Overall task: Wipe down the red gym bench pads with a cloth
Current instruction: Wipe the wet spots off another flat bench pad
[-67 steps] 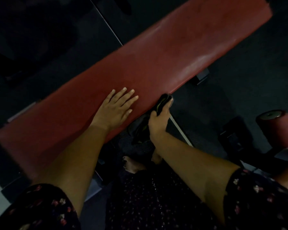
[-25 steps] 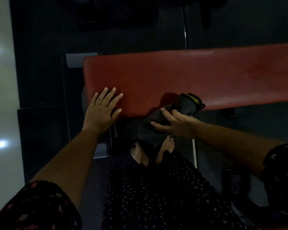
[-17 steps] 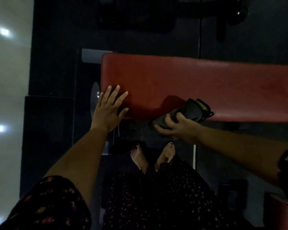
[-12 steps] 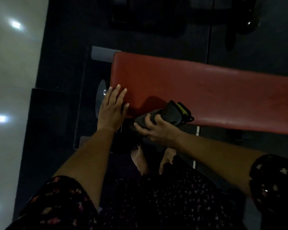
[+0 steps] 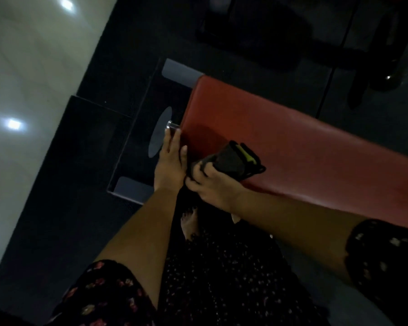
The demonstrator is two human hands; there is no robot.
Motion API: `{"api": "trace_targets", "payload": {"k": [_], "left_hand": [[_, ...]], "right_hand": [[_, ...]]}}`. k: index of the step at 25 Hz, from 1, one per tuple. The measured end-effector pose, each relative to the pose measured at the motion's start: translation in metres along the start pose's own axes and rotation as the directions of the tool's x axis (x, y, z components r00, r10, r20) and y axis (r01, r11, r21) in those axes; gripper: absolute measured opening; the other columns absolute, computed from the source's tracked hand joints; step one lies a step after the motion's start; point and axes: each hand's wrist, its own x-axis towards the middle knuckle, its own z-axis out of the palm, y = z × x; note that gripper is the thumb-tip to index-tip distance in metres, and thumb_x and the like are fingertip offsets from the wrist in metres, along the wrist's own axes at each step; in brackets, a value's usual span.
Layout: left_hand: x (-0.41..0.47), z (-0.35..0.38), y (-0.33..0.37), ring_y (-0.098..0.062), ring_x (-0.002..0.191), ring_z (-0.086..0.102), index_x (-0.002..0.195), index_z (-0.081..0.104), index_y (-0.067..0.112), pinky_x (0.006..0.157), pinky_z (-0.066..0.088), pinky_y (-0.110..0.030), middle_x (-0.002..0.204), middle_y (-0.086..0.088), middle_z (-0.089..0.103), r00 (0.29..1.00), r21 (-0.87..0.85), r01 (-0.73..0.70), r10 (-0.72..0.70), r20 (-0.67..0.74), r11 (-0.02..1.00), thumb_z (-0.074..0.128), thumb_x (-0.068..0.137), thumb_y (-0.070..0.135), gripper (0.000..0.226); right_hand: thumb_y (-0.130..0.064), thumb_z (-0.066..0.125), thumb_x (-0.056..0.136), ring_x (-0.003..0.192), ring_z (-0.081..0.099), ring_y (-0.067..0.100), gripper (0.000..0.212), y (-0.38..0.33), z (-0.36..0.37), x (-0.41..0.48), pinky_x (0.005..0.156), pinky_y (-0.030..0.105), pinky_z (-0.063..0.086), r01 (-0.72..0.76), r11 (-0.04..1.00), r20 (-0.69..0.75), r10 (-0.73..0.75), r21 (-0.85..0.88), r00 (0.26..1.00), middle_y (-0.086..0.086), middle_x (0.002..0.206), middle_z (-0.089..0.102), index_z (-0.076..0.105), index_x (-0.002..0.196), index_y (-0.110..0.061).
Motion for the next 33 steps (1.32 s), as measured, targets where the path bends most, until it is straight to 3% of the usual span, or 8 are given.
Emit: {"api": "trace_targets", "payload": {"k": [3, 7, 10, 13, 19, 25, 30, 33], "left_hand": [[0.004, -0.018, -0.008, -0.029, 0.124, 0.053, 0.155, 0.016, 0.036, 0.098, 0.048, -0.047, 0.145, -0.005, 0.049, 0.996, -0.08, 0.069, -0.065, 0.055, 0.994, 0.03, 0.103, 0.045, 0.054], [-0.005, -0.01, 0.003, -0.028, 0.131, 0.045, 0.155, 0.018, 0.028, 0.106, 0.04, -0.046, 0.15, -0.008, 0.042, 0.996, -0.097, 0.088, -0.087, 0.012, 0.991, 0.033, 0.104, 0.04, 0.055], [-0.025, 0.026, 0.019, -0.027, 0.145, 0.025, 0.156, 0.014, 0.017, 0.117, 0.027, -0.045, 0.161, -0.008, 0.02, 0.954, 0.025, 0.216, -0.206, -0.216, 0.976, 0.032, 0.101, 0.045, 0.064], [-0.045, 0.067, 0.047, -0.029, 0.149, 0.013, 0.154, 0.01, 0.007, 0.121, 0.015, -0.046, 0.162, -0.015, 0.009, 0.868, -0.016, 0.372, -0.354, -0.349, 0.928, 0.031, 0.1, 0.047, 0.071], [-0.033, 0.106, 0.104, -0.021, 0.148, -0.017, 0.147, -0.021, 0.008, 0.123, 0.0, -0.038, 0.155, -0.009, -0.026, 0.772, -0.106, 0.567, -0.572, -0.276, 0.817, 0.006, 0.095, 0.061, 0.079], [-0.045, 0.1, 0.085, -0.023, 0.148, -0.017, 0.151, -0.02, 0.018, 0.12, -0.01, -0.038, 0.162, -0.005, -0.016, 0.829, 0.104, 0.517, -0.466, -0.309, 0.85, 0.021, 0.096, 0.066, 0.084], [-0.035, 0.08, 0.063, -0.022, 0.149, -0.01, 0.155, -0.009, 0.026, 0.12, -0.011, -0.041, 0.163, -0.002, -0.007, 0.964, 0.423, 0.224, -0.134, -0.231, 0.878, 0.016, 0.096, 0.064, 0.074], [-0.026, 0.066, 0.055, -0.023, 0.15, -0.011, 0.152, -0.013, 0.028, 0.119, -0.012, -0.041, 0.164, -0.002, -0.005, 0.994, 0.519, 0.105, -0.067, -0.092, 0.848, 0.013, 0.095, 0.065, 0.073]], "right_hand": [[-0.034, 0.043, 0.098, 0.128, 0.032, 0.046, 0.045, 0.007, -0.006, -0.009, 0.094, 0.052, 0.036, 0.119, 0.993, 0.104, -0.117, -0.014, 0.988, 0.015, 0.156, 0.016, 0.053, 0.136, -0.012], [-0.043, 0.047, 0.095, 0.121, 0.044, 0.041, 0.045, 0.018, 0.038, -0.085, 0.086, 0.047, 0.045, 0.322, 0.942, 0.024, -0.321, -0.092, 0.947, 0.009, 0.157, 0.023, 0.055, 0.135, -0.024], [-0.033, 0.058, 0.088, 0.108, 0.046, 0.039, 0.047, 0.057, 0.06, -0.088, 0.079, 0.046, 0.041, 0.131, 0.983, -0.199, -0.104, 0.127, 0.974, 0.002, 0.15, 0.031, 0.053, 0.135, -0.035], [-0.021, 0.058, 0.083, 0.106, 0.051, 0.041, 0.062, 0.136, 0.047, -0.035, 0.078, 0.048, 0.046, -0.052, 0.962, -0.26, 0.125, 0.269, 0.958, 0.003, 0.151, 0.035, 0.044, 0.141, -0.039], [-0.02, 0.043, 0.099, 0.127, 0.034, 0.042, 0.054, 0.193, 0.024, 0.074, 0.099, 0.052, 0.033, -0.169, 0.897, 0.059, 0.159, 0.408, 0.985, 0.006, 0.157, 0.02, 0.032, 0.147, -0.04], [-0.027, 0.041, 0.101, 0.128, 0.034, 0.042, 0.054, 0.162, 0.006, 0.098, 0.099, 0.05, 0.034, 0.346, 0.926, -0.07, -0.339, 0.152, 0.938, 0.011, 0.157, 0.019, 0.023, 0.148, -0.047], [-0.036, 0.036, 0.103, 0.13, 0.03, 0.042, 0.047, 0.219, 0.035, 0.099, 0.103, 0.05, 0.03, 0.03, 0.988, 0.134, -0.05, 0.149, 0.99, 0.008, 0.156, 0.021, 0.026, 0.146, -0.05], [-0.045, 0.033, 0.102, 0.127, 0.032, 0.041, 0.045, 0.202, 0.028, 0.101, 0.101, 0.048, 0.03, -0.118, 0.959, 0.192, 0.069, 0.257, 0.979, 0.011, 0.15, 0.028, 0.033, 0.146, -0.038]]}}
